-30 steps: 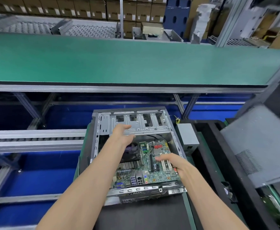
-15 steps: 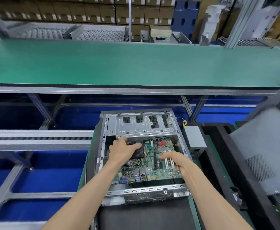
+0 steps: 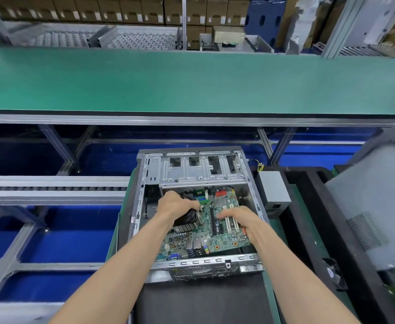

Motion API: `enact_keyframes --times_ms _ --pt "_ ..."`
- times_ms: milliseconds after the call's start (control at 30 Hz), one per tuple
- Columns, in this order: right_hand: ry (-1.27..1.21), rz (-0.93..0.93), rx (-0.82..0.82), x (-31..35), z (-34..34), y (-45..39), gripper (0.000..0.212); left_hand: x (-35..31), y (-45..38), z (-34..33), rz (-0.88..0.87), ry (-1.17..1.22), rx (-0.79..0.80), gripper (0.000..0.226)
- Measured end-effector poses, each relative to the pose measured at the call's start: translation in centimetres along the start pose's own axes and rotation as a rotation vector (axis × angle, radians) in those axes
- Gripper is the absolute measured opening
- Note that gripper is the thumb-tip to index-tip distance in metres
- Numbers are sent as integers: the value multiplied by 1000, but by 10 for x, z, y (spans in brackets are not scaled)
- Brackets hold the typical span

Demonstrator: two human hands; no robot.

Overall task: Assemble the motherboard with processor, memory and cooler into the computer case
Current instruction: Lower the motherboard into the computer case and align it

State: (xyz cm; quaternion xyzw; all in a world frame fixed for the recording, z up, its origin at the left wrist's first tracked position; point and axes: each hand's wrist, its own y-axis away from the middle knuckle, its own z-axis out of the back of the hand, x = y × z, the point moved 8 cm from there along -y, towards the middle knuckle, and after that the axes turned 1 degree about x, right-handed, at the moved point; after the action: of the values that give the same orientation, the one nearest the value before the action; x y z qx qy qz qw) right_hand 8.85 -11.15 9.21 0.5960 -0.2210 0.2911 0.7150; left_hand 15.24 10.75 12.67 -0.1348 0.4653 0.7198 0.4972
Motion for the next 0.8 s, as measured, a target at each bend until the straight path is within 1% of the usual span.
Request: enact_keyframes --times_ms 100,200,300,367,433,467,500,533,600,633,733,800 --pt "32 6 -50 4 3 -1 108 0 0 -2 -10 -4 -44 40" --pt "129 54 -130 10 8 -3 111 -1 1 -10 -30 -42 -79 41" --pt "325 134 -219 21 10 -1 106 -3 5 -17 -47 -107 -131 43" --pt "528 209 -330 29 10 4 95 -4 7 -22 -46 -144 -138 46" --pt "700 359 -443 36 3 15 80 -3 7 -26 -26 -178 -146 61" --pt "722 455 -443 39 -3 19 78 -4 8 -26 -25 -197 -151 66" --pt "710 542 -389 41 -11 21 79 -4 9 -27 -25 -212 -160 70" --pt "678 606 -295 42 -19 22 81 -5 11 -27 -25 -227 -173 74" --pt "644 659 -98 45 -36 22 91 -7 13 -28 -29 -263 -196 81" --pt "658 667 -35 46 -42 20 98 -8 15 -29 -27 -273 -204 83" --pt "792 674 32 47 -60 12 118 -10 18 -32 -19 -258 -218 78" --pt "852 692 31 47 -67 7 123 -11 20 -33 -7 -252 -221 68"
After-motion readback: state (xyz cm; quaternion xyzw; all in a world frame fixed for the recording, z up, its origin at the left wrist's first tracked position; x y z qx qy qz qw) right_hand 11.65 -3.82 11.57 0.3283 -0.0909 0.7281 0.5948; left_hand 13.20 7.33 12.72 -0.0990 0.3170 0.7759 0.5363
